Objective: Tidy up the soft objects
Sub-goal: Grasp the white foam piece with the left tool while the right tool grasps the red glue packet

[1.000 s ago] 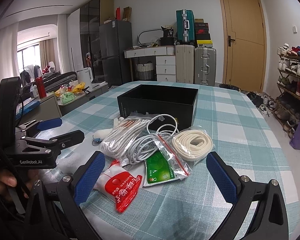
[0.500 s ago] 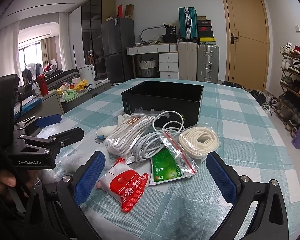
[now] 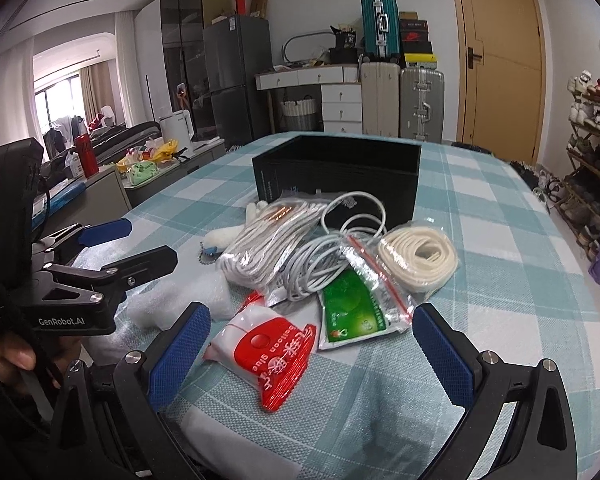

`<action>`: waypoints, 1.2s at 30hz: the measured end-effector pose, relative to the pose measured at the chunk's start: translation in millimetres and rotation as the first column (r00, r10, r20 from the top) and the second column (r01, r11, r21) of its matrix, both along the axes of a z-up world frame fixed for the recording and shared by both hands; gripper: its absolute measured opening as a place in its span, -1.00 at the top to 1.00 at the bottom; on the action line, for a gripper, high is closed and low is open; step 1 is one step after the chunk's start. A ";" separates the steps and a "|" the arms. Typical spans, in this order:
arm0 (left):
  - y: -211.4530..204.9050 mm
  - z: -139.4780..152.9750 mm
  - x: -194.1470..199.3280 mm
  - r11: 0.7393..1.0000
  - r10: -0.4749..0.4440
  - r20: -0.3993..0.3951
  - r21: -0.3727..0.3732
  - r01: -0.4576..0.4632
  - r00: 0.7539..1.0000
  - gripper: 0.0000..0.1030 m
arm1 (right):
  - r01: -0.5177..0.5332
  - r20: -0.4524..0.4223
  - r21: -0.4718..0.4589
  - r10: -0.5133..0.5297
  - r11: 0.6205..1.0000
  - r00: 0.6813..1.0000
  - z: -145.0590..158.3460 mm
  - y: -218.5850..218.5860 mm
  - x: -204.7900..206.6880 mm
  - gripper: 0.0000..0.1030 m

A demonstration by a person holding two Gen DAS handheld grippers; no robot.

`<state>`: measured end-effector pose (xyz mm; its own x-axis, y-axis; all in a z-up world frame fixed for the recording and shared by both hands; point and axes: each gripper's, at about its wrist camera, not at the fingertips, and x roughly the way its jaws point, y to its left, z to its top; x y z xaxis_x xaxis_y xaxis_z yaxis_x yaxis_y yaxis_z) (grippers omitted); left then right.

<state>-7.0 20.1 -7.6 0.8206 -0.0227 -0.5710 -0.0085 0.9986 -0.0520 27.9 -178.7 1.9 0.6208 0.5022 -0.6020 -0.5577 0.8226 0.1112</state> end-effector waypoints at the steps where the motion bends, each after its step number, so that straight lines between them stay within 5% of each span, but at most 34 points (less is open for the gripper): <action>1: -0.8 -1.8 0.2 1.000 -0.003 -0.006 0.003 0.003 1.000 -1.00 | -0.003 -0.012 0.003 0.003 1.000 1.000 -1.9 0.4 1.0 -0.99; 15: -8.0 -18.2 2.2 0.998 -0.052 -0.067 0.023 0.054 0.996 -1.00 | -0.090 -0.041 -0.050 0.088 0.995 0.995 -18.0 18.0 -4.2 -0.98; 29: -2.9 -29.7 7.2 0.998 -0.062 -0.122 -0.004 0.062 0.991 -1.00 | -0.153 -0.046 -0.085 0.150 0.985 0.988 -26.2 32.6 -4.1 -0.66; 36: -3.2 -30.0 7.8 0.995 -0.100 -0.130 -0.027 0.098 0.986 -0.74 | -0.179 -0.046 -0.085 0.175 0.980 0.983 -27.7 38.1 -4.5 -0.51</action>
<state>0.8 16.9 -37.6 0.7321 -0.1127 -0.6718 0.0823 0.9936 -0.0770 23.5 -140.6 -25.8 0.5023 0.5459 -0.6705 -0.6919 0.7189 0.0670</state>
